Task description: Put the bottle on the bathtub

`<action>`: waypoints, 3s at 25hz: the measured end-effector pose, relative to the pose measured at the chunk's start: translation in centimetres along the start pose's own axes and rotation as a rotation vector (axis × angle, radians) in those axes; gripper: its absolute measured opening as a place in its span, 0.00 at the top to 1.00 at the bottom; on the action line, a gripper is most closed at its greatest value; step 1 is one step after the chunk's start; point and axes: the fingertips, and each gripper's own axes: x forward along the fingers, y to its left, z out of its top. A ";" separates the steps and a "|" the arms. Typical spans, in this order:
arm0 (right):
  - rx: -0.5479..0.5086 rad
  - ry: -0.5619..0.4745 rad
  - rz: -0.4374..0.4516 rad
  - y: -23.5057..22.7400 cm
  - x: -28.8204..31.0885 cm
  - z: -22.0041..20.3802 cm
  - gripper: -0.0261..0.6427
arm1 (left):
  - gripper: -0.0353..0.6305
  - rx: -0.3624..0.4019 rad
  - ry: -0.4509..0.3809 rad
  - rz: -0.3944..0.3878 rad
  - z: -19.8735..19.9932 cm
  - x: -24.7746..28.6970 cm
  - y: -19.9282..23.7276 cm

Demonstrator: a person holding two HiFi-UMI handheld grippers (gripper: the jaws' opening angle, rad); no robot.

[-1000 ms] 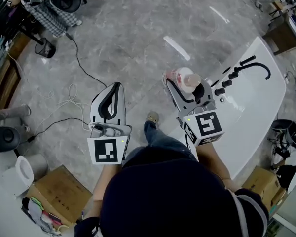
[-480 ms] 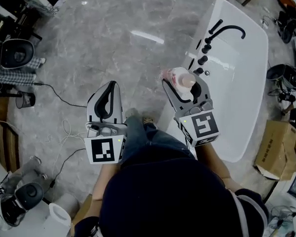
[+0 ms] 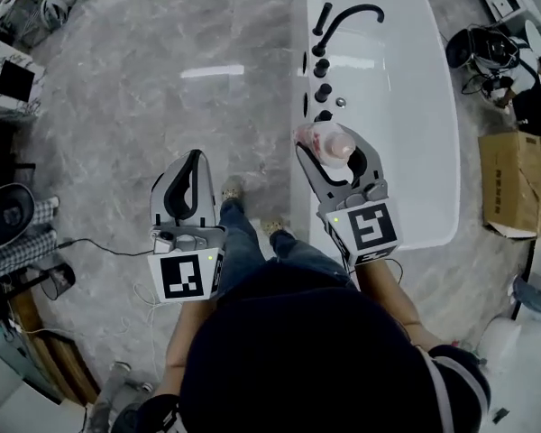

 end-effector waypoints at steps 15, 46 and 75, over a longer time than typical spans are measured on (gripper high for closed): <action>0.089 0.045 -0.365 -3.7 7.1 2.0 0.60 | 0.91 0.000 -0.028 -0.353 -0.2 12.7 7.1; 0.046 0.006 -0.323 -18.4 24.9 5.8 0.60 | 0.91 -0.021 -0.043 -0.361 -1.9 35.1 10.7; 0.098 0.072 -0.365 -39.9 46.9 7.7 0.60 | 0.91 -0.026 0.014 -0.506 -3.2 67.3 12.3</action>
